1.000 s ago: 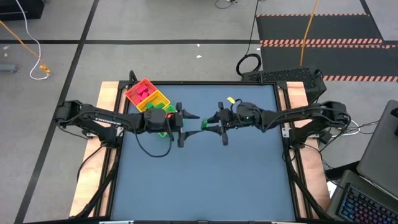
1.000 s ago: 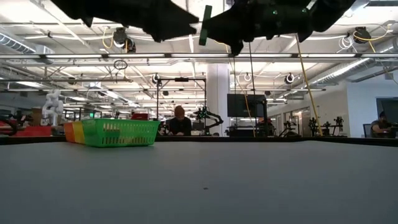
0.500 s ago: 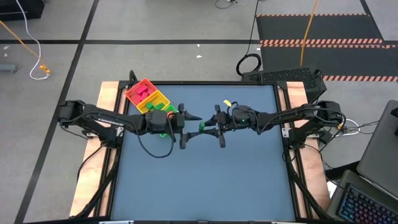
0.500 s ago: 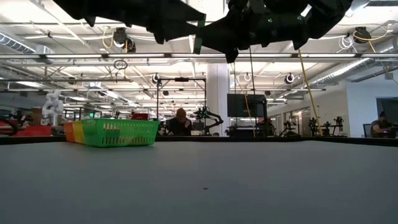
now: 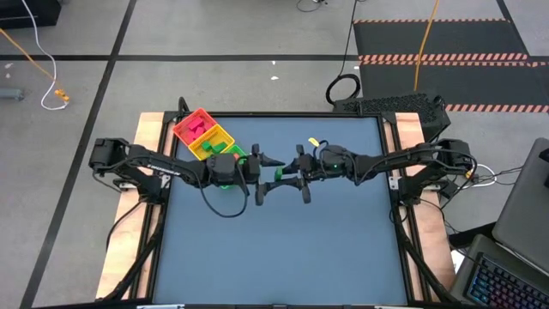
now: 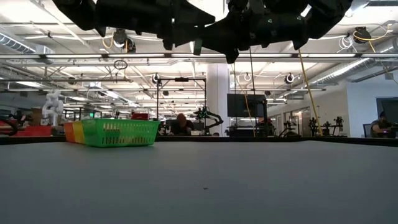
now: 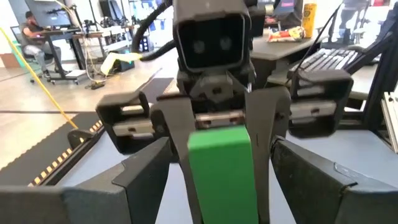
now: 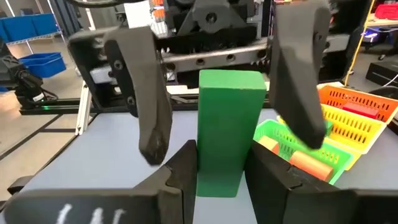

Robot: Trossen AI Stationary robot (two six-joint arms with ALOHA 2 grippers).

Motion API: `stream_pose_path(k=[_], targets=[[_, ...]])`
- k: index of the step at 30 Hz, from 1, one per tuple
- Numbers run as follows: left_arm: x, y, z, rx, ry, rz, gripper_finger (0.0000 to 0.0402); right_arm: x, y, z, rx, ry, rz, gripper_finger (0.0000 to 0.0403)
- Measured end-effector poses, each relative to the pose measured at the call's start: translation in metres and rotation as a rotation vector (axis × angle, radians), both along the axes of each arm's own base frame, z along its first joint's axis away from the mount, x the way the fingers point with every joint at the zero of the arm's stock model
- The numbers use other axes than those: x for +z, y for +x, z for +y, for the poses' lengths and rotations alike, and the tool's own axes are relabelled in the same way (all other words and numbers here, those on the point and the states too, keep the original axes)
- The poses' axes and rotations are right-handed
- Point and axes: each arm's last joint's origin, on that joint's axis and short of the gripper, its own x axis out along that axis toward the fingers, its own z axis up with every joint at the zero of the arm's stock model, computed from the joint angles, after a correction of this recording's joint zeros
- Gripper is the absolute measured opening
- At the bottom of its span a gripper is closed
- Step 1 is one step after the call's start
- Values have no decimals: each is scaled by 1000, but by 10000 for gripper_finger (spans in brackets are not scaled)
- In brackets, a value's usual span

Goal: Sort & place blocks by color
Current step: Put the green block into the yellow basket

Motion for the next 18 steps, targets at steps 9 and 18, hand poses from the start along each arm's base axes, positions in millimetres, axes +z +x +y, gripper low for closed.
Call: stream_pose_path(k=[9, 18], targets=[[1, 0, 0, 0, 9, -8, 190, 0, 0, 0, 1, 0, 0, 100], [-1, 0, 4, 6, 12, 11, 105, -1, 0, -1, -30, -15, 4, 121]])
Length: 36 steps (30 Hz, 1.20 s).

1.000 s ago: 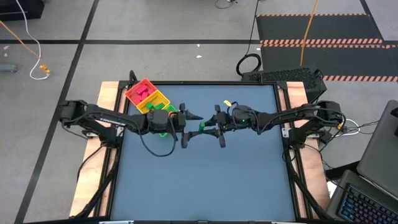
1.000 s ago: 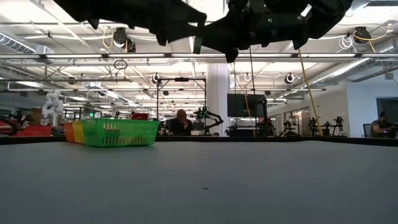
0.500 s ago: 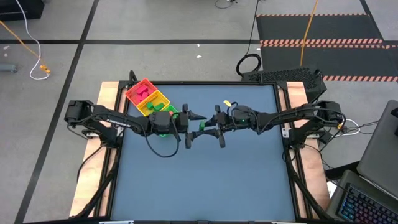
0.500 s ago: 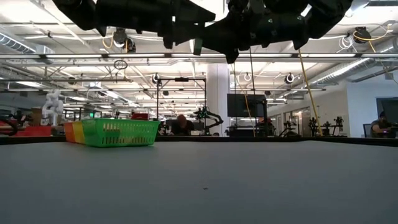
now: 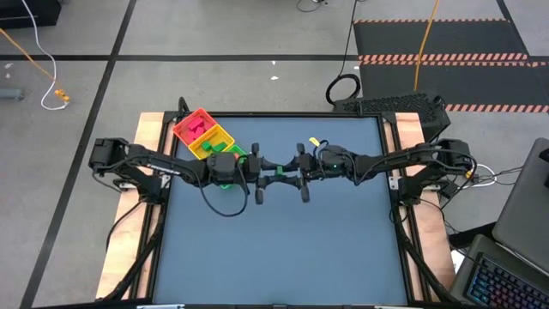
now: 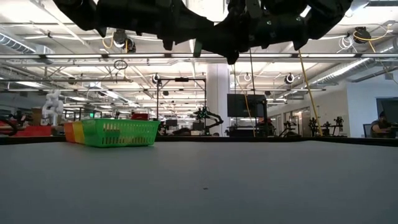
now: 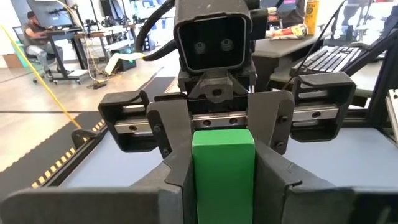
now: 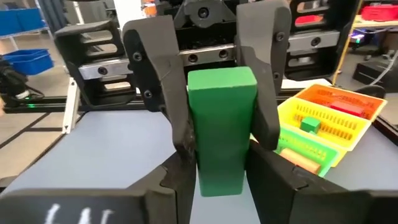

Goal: Sort & place blocks by color
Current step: Put the green block into the yellow basket

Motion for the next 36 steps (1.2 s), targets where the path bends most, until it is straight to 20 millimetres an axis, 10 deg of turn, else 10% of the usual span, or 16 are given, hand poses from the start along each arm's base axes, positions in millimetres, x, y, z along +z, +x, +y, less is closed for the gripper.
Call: stream_pose_path(k=[7, 21, 36], targets=[[11, -9, 3, 28, -6, 9, 105, -5, -2, 0, -16, -19, 39, 136], [14, -54, 41, 509, 73, 336, 105, -9, -2, 0, -14, -18, 70, 301], [-19, -121, 125, 1177, -145, 701, 105, -9, -2, 0, -17, -16, 71, 298]])
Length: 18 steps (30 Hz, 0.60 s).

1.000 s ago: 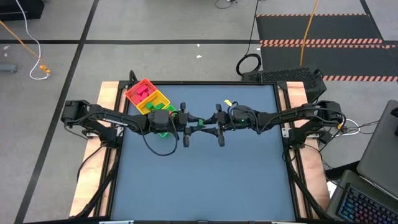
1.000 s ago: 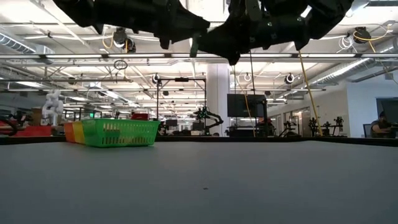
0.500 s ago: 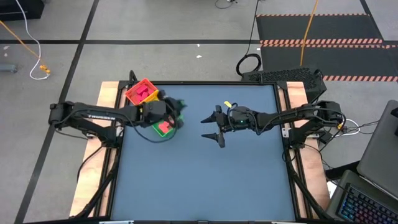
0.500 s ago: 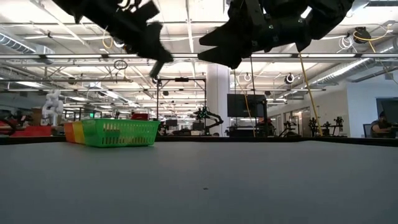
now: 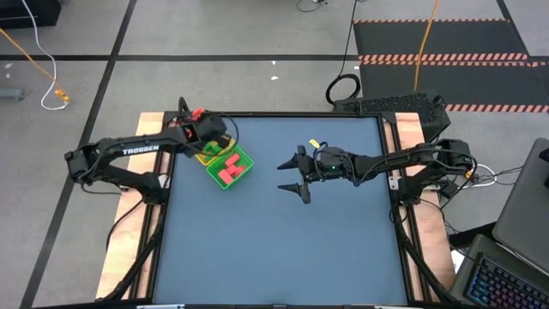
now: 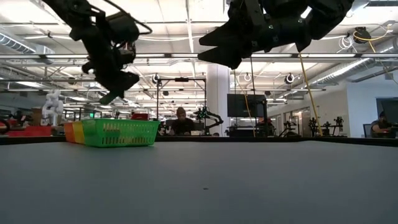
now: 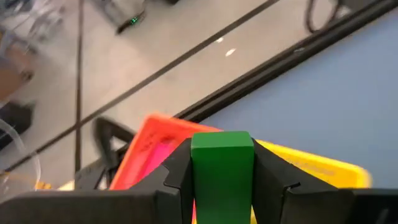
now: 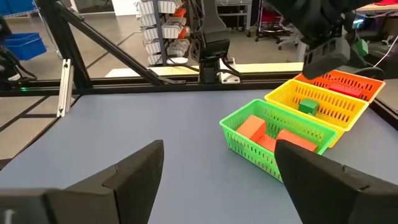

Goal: Sort & place blocks by color
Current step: Put the green block into the yellow basket

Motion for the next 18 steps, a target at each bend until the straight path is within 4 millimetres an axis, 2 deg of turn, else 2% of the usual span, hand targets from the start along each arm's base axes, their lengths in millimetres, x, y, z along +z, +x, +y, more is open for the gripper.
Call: stream_pose_path(k=[4, 10, 18], targets=[[-11, -7, 4, 30, -9, 3, 105, 0, 0, 0, -1, 3, 0, 298], [-20, -4, 6, -61, -37, -80, 109, 0, 0, 0, -1, 4, 1, 298], [-18, 1, 5, -132, -82, -148, 247, 0, 0, 0, -1, 4, 0, 297]])
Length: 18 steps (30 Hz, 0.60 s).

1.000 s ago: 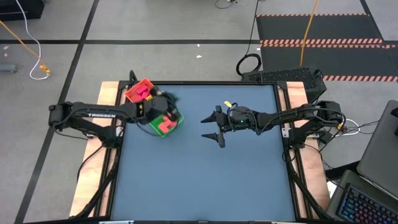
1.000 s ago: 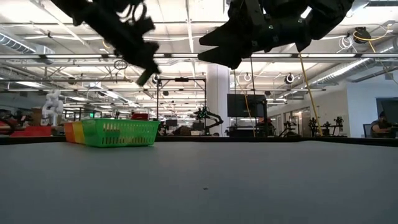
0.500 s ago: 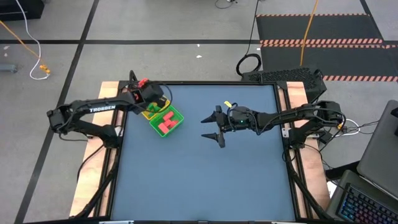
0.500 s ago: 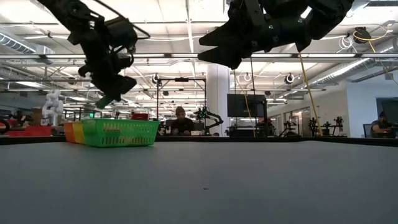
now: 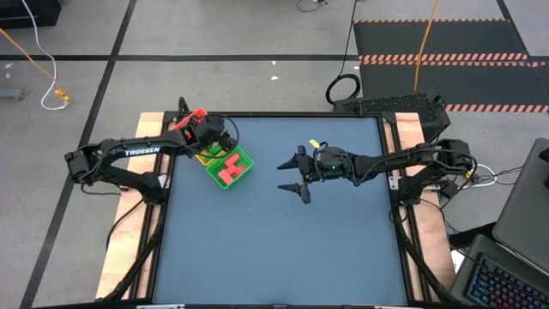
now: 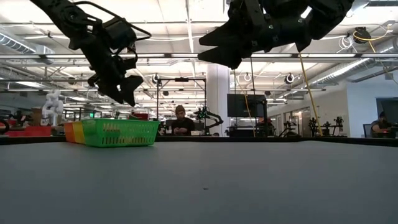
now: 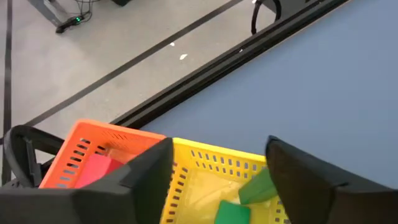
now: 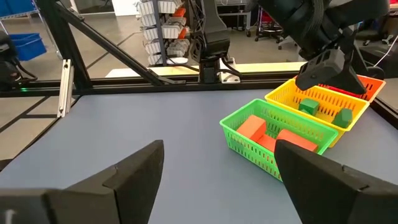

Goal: Sort & place blocks by color
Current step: Put the green block into the yellow basket

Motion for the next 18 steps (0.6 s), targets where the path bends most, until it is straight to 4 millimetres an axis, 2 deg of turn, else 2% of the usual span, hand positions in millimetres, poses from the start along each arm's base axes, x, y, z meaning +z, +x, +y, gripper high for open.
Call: stream_pose_path(k=[4, 8, 15, 18], targets=[[0, 0, 0, 0, 0, -1, 291, 0, 0, 0, 0, 0, 0, 297], [0, 0, 0, 1, 1, -6, 309, 0, 0, 0, 0, 0, 0, 297], [5, 6, 0, -18, 37, -72, 290, 0, 0, 0, 0, 0, 0, 297], [13, 20, -7, -184, 42, -184, 276, 0, 0, 0, 0, 0, 0, 297]])
